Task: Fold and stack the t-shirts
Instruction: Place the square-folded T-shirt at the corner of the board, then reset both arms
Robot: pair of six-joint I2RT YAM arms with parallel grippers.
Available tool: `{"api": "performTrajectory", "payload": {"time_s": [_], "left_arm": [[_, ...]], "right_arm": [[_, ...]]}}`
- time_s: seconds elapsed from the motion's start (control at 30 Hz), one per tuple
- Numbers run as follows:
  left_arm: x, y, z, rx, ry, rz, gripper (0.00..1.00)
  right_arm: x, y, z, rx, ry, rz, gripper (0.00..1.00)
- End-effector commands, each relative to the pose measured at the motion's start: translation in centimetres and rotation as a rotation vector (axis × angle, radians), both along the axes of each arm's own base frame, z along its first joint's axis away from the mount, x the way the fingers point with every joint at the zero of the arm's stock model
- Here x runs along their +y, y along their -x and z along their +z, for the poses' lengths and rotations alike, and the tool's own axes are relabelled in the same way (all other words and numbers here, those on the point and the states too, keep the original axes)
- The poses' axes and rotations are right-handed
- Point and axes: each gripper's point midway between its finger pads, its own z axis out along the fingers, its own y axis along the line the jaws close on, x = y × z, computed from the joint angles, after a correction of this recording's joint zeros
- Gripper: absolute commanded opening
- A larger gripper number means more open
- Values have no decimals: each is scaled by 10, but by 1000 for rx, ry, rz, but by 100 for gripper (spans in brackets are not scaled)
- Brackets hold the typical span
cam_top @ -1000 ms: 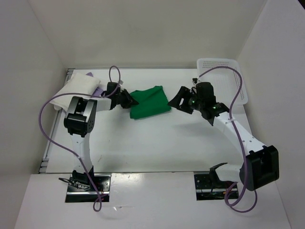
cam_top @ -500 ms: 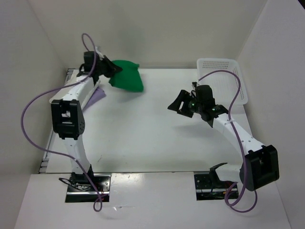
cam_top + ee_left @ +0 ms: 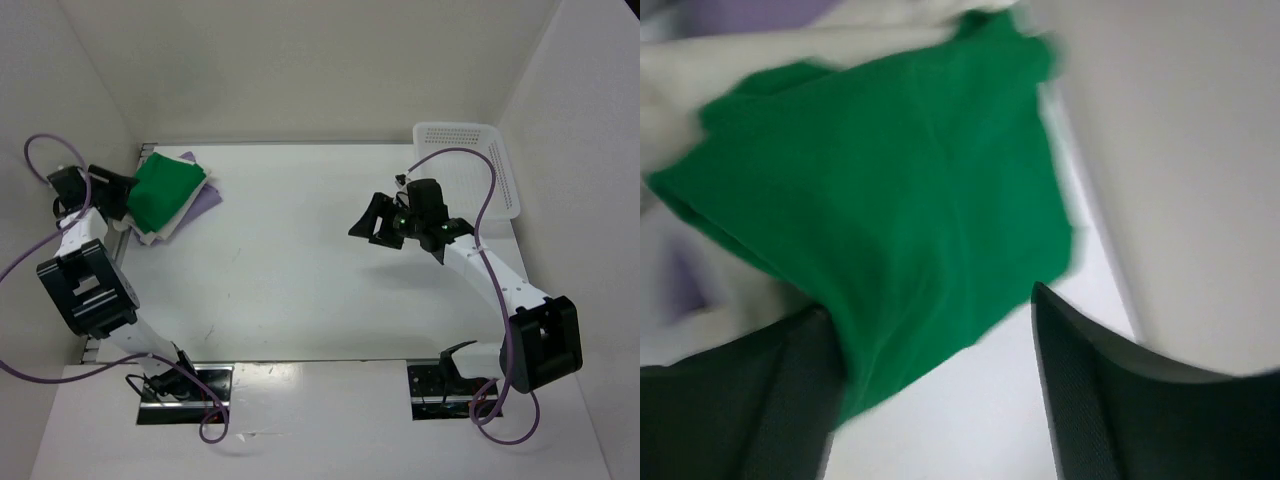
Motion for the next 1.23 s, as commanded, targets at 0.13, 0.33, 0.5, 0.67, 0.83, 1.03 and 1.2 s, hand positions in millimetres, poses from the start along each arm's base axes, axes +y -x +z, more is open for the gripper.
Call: {"api": "performTrajectory", "payload": {"time_s": [0.13, 0.33, 0.5, 0.67, 0.83, 1.03, 1.2], "left_arm": [[27, 51, 17, 6, -64, 158, 100], [11, 98, 29, 60, -111, 216, 100], [-23, 138, 20, 101, -91, 177, 100], [-67, 174, -12, 220, -70, 45, 100], [-121, 181, -12, 205, -36, -151, 100], [-178, 171, 18, 62, 5, -369, 100], [-202, 167, 30, -18, -34, -497, 100]], "right_arm": [[3, 12, 15, -32, -36, 65, 82], [-1, 29, 4, -6, -15, 72, 98], [-11, 39, 0, 0, 28, 51, 100], [-15, 50, 5, -9, 37, 46, 100], [-11, 66, 10, -21, -13, 87, 100], [-17, 70, 29, -95, -15, 61, 100], [-25, 64, 34, -109, -7, -22, 100]]}}
